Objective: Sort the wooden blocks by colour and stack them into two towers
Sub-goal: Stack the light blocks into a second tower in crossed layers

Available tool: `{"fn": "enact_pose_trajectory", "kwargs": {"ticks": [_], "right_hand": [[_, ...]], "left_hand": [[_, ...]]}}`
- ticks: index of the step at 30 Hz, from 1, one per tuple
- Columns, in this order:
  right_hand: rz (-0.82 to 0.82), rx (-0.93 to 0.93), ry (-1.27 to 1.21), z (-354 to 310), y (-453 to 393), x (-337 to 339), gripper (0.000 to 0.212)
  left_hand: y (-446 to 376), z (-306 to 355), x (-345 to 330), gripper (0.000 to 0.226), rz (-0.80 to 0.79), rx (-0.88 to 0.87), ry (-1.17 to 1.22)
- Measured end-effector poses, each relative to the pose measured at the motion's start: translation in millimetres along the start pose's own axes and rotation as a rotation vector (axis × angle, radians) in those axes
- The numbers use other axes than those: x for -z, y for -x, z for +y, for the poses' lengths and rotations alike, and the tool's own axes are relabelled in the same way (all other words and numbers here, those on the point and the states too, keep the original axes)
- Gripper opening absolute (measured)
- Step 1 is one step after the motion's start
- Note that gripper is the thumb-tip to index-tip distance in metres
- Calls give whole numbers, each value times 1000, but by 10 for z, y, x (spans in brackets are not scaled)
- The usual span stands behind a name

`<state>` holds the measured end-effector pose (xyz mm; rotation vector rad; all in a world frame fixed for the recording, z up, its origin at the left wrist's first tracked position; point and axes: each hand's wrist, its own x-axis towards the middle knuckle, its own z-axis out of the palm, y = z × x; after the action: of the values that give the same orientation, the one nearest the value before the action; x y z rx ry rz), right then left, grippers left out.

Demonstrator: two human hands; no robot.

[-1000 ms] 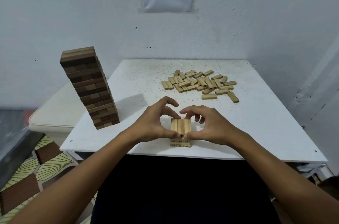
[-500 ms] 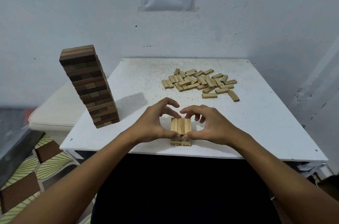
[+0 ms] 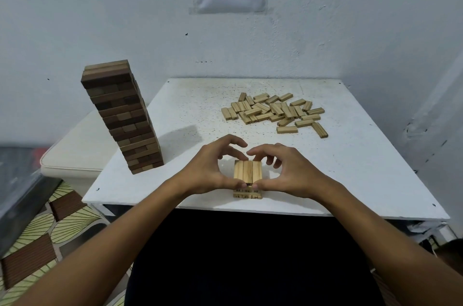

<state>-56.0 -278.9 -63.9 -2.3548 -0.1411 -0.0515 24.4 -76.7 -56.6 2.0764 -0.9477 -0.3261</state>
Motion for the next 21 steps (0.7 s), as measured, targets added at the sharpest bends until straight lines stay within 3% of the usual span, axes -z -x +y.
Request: {"fn": "enact_pose_trajectory", "kwargs": {"ticks": [14,21], "right_hand": [[-7,24,-21,-2,14,21,58],[105,-9,-156,119,-44,45,38]], "left_hand": [[2,-49,-2,70,15,-26,-20],[-144,-135,-4,47,108,-11,42]]}}
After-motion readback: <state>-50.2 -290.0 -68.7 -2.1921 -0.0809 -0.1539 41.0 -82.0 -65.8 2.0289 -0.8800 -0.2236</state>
